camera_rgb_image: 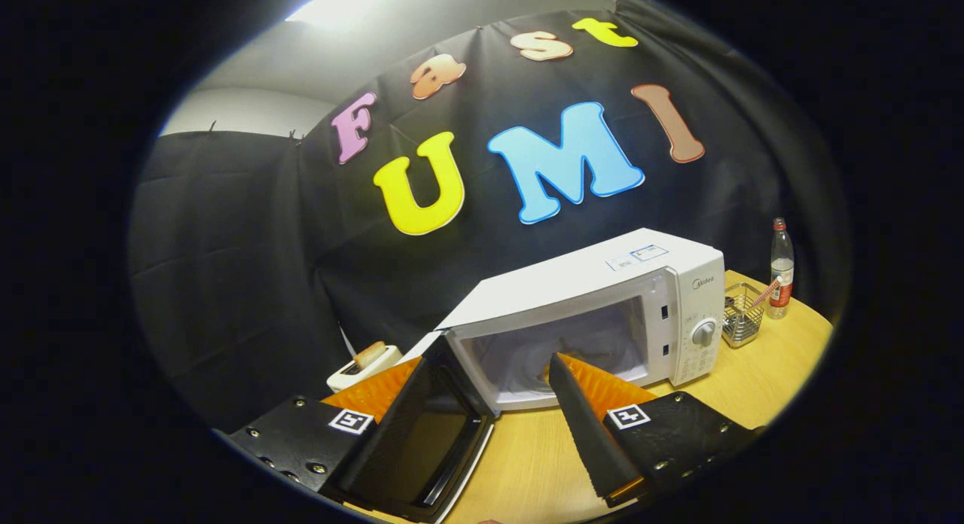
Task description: Open the microwave, put the food inside, and close the microwave door.
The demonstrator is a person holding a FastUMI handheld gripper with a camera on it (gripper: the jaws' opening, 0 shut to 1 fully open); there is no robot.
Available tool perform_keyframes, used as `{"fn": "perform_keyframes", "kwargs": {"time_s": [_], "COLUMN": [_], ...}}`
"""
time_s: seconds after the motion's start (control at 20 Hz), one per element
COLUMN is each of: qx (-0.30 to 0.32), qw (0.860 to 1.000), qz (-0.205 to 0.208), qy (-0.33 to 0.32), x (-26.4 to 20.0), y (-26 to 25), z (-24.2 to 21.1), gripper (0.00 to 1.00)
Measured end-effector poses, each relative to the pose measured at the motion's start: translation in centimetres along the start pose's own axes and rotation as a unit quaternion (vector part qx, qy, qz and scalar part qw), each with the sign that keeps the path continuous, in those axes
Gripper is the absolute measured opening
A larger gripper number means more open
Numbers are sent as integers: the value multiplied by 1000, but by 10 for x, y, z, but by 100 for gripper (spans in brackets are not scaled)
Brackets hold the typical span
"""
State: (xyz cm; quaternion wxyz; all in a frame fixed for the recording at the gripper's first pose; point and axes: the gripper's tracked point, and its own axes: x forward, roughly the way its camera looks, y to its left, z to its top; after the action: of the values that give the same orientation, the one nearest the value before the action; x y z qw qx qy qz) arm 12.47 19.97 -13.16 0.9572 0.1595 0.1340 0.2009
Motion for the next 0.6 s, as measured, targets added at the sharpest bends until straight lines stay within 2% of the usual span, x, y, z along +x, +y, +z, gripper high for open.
{"fn": "perform_keyframes", "kwargs": {"time_s": [0.3, 0.6], "qx": [-58, -98], "qw": [996, 983], "qz": [69, 150], "qy": [10, 29], "x": [-52, -89], "y": [75, 153], "z": [-18, -48], "gripper": [97, 97]}}
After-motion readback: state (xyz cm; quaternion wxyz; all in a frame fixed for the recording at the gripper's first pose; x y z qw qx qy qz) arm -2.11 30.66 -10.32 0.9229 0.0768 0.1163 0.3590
